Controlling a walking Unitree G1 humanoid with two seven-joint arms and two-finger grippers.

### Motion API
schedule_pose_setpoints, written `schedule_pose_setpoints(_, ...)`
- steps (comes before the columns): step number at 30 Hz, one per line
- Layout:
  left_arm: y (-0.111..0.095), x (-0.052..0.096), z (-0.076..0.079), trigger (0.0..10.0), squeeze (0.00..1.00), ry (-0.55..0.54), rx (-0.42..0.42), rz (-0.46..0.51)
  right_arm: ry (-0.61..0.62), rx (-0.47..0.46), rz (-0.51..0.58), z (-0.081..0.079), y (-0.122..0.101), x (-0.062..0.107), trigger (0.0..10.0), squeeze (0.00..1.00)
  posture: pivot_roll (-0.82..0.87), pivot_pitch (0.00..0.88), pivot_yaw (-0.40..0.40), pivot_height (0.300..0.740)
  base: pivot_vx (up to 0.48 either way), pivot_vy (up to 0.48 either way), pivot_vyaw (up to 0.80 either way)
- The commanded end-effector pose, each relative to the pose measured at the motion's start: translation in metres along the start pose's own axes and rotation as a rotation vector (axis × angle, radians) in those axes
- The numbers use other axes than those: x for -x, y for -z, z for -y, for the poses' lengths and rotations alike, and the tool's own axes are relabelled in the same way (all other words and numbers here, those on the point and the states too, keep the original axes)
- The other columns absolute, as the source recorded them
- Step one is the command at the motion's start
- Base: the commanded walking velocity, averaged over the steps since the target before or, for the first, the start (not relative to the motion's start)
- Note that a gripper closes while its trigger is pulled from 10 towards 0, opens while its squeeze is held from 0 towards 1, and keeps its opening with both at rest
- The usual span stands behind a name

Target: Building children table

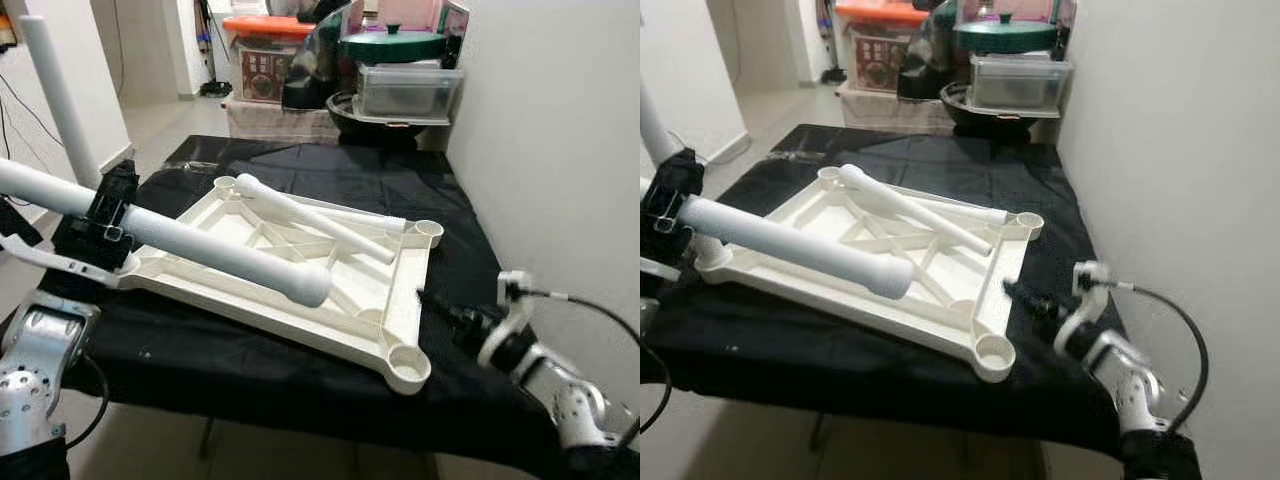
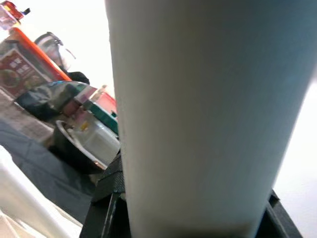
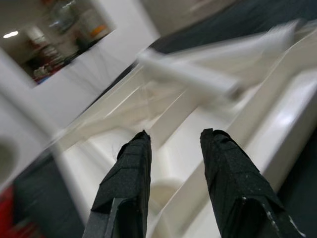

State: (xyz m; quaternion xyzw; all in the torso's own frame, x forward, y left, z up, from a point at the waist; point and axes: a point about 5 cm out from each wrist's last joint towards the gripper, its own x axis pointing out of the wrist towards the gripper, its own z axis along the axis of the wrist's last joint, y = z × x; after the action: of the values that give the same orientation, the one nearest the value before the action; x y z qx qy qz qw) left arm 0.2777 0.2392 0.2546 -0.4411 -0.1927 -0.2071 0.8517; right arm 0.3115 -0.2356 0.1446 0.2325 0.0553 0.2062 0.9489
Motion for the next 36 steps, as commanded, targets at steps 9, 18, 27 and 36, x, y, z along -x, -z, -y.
schedule_pose_setpoints(9,0.030,-0.029,0.027,10.0,0.00,0.138,-0.295,-0.176,-0.191,0.187,0.138,-0.076,-0.021,-0.040,10.0,0.00,0.06,0.000,-0.036,0.740,0.000,0.000,-0.61)
schedule_pose_setpoints(18,0.029,-0.047,0.046,10.0,0.00,0.226,-0.346,-0.177,-0.295,0.219,0.171,-0.106,-0.024,-0.047,10.0,0.00,0.06,0.000,-0.033,0.740,0.000,0.000,-0.78)
schedule_pose_setpoints(27,0.031,-0.052,0.049,10.0,0.00,0.246,-0.390,-0.167,-0.319,0.270,0.166,-0.117,-0.019,-0.046,10.0,0.00,0.05,0.000,-0.027,0.740,0.000,0.000,-0.78)
schedule_pose_setpoints(36,0.035,-0.055,0.052,10.0,0.00,0.258,-0.412,-0.182,-0.364,0.309,0.155,-0.128,-0.016,-0.049,10.0,0.00,0.06,0.000,-0.030,0.740,0.000,0.000,-0.78)
